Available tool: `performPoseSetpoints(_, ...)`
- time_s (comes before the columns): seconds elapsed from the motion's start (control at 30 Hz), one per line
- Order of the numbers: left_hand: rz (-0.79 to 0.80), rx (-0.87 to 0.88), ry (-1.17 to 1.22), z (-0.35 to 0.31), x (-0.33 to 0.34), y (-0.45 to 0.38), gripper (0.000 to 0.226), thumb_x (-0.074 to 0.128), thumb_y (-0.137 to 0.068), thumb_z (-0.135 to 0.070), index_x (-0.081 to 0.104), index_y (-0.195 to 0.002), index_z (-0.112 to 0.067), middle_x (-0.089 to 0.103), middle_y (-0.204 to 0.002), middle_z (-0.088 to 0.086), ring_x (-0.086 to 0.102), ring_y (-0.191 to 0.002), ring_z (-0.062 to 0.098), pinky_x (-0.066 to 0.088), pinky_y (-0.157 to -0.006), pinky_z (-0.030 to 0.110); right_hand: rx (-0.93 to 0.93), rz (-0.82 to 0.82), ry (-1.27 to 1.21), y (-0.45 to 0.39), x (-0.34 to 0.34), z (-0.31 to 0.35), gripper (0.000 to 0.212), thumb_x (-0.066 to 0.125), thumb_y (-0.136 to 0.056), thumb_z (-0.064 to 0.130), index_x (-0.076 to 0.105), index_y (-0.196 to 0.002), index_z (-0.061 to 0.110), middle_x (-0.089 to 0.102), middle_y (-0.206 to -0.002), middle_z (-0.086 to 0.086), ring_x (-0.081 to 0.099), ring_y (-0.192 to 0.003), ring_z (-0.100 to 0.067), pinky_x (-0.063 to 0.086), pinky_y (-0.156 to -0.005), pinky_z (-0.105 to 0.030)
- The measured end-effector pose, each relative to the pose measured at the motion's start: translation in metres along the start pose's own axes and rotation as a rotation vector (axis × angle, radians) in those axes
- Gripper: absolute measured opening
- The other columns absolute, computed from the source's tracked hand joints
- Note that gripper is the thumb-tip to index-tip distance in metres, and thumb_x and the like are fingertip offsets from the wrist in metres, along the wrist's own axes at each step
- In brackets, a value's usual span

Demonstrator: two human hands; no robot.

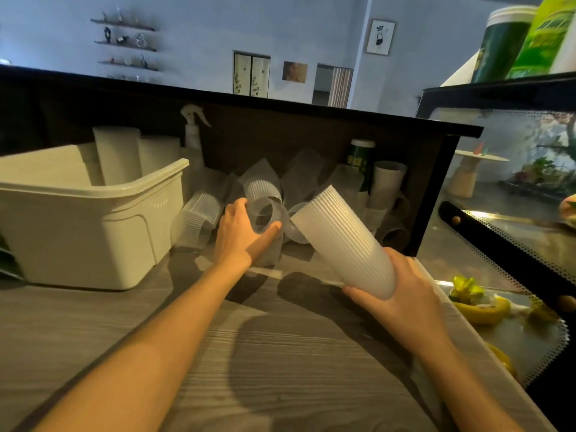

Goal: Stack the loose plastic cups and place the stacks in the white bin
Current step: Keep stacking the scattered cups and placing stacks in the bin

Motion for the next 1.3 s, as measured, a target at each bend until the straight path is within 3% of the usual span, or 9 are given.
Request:
performPoseSetpoints(0.17,0.0,0.004,0.231,0.001,-0.018,0.004,0.066,0.064,-0.085,-0.057,0.039,-0.14,-0.031,0.045,-0.133,0.002,0.049,-0.117,0.021,0.044,-0.093,0.035,0.01,0.035,-0.069,-0.003,0.001,0.005,0.084,0.054,-0.051,0.087,0.037,-0.122,0.044,0.045,-0.106,0.017,0.05,-0.095,-0.008,0.051,-0.077,-0.037)
performPoseSetpoints(0.3,0.011,-0.011,0.359,-0.001,-0.037,0.008,0.077,0.065,-0.07,-0.068,0.041,-0.137,-0.037,0.049,-0.13,-0.002,0.053,-0.113,0.017,0.05,-0.096,0.044,0.041,0.068,-0.177,-0.004,0.004,0.012,0.087,0.061,-0.053,0.086,0.043,-0.124,0.039,0.053,-0.106,0.015,0.055,-0.096,-0.009,0.053,-0.077,-0.037)
performPoseSetpoints(0.43,-0.05,0.003,0.41,0.001,-0.058,0.019,0.062,0.076,-0.08,-0.044,0.045,-0.131,-0.027,0.053,-0.118,-0.006,0.055,-0.107,0.014,0.05,-0.085,0.029,0.066,0.112,-0.325,-0.004,0.006,0.03,0.073,0.064,-0.058,0.074,0.043,-0.117,0.037,0.053,-0.103,0.018,0.054,-0.091,-0.001,0.045,-0.064,-0.02)
performPoseSetpoints(0.53,-0.086,0.047,0.447,0.006,-0.075,0.027,0.046,0.077,-0.08,-0.037,0.052,-0.118,-0.027,0.059,-0.111,-0.009,0.057,-0.101,0.008,0.046,-0.073,0.018,0.044,0.128,-0.356,-0.004,0.013,0.042,0.073,0.066,-0.061,0.071,0.042,-0.121,0.036,0.054,-0.106,0.015,0.056,-0.093,-0.003,0.047,-0.066,-0.021)
performPoseSetpoints(0.7,-0.002,0.026,0.471,0.02,-0.099,0.033,0.061,0.075,-0.081,-0.042,0.047,-0.134,-0.028,0.055,-0.125,-0.006,0.056,-0.114,0.016,0.052,-0.091,0.033,0.027,0.13,-0.377,0.001,0.026,0.056,0.067,0.072,-0.068,0.061,0.039,-0.122,0.037,0.049,-0.103,0.021,0.051,-0.091,0.001,0.042,-0.064,-0.018)
performPoseSetpoints(0.83,0.036,0.019,0.408,0.034,-0.105,0.047,0.062,0.076,-0.081,-0.037,0.043,-0.132,-0.027,0.054,-0.132,-0.003,0.05,-0.118,0.015,0.041,-0.08,0.016,0.019,0.156,-0.385,0.002,0.037,0.068,0.063,0.075,-0.072,0.052,0.039,-0.121,0.034,0.046,-0.1,0.02,0.05,-0.088,0.002,0.04,-0.062,-0.017)
performPoseSetpoints(0.97,0.022,0.056,0.391,0.037,-0.116,0.058,0.062,0.075,-0.076,-0.05,0.052,-0.129,-0.028,0.054,-0.13,-0.008,0.048,-0.12,0.01,0.044,-0.09,0.023,-0.072,0.193,-0.426,-0.001,0.042,0.084,0.068,0.076,-0.065,0.061,0.043,-0.118,0.034,0.053,-0.105,0.017,0.055,-0.093,-0.002,0.045,-0.066,-0.017)
performPoseSetpoints(1.13,0.011,0.107,0.35,0.029,-0.14,0.066,0.075,0.067,-0.064,-0.067,0.045,-0.128,-0.036,0.049,-0.126,-0.014,0.046,-0.114,0.004,0.04,-0.082,0.017,-0.142,0.191,-0.437,0.001,0.045,0.095,0.082,0.072,-0.056,0.078,0.042,-0.121,0.037,0.051,-0.108,0.021,0.056,-0.097,-0.002,0.048,-0.072,-0.019)
performPoseSetpoints(1.3,-0.155,0.16,0.346,0.027,-0.161,0.076,0.066,0.067,-0.066,-0.064,0.049,-0.117,-0.026,0.055,-0.107,-0.011,0.052,-0.094,-0.009,0.046,-0.063,0.007,-0.167,0.167,-0.298,0.004,0.049,0.085,0.087,0.072,-0.056,0.066,0.043,-0.13,0.03,0.047,-0.113,0.013,0.053,-0.099,-0.008,0.045,-0.072,-0.021)
Point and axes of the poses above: each hand's wrist, its own y-axis away from the middle knuckle, its own x-axis out of the palm, z = x × y, the point moved 1 cm from there along -y, towards the middle knuckle
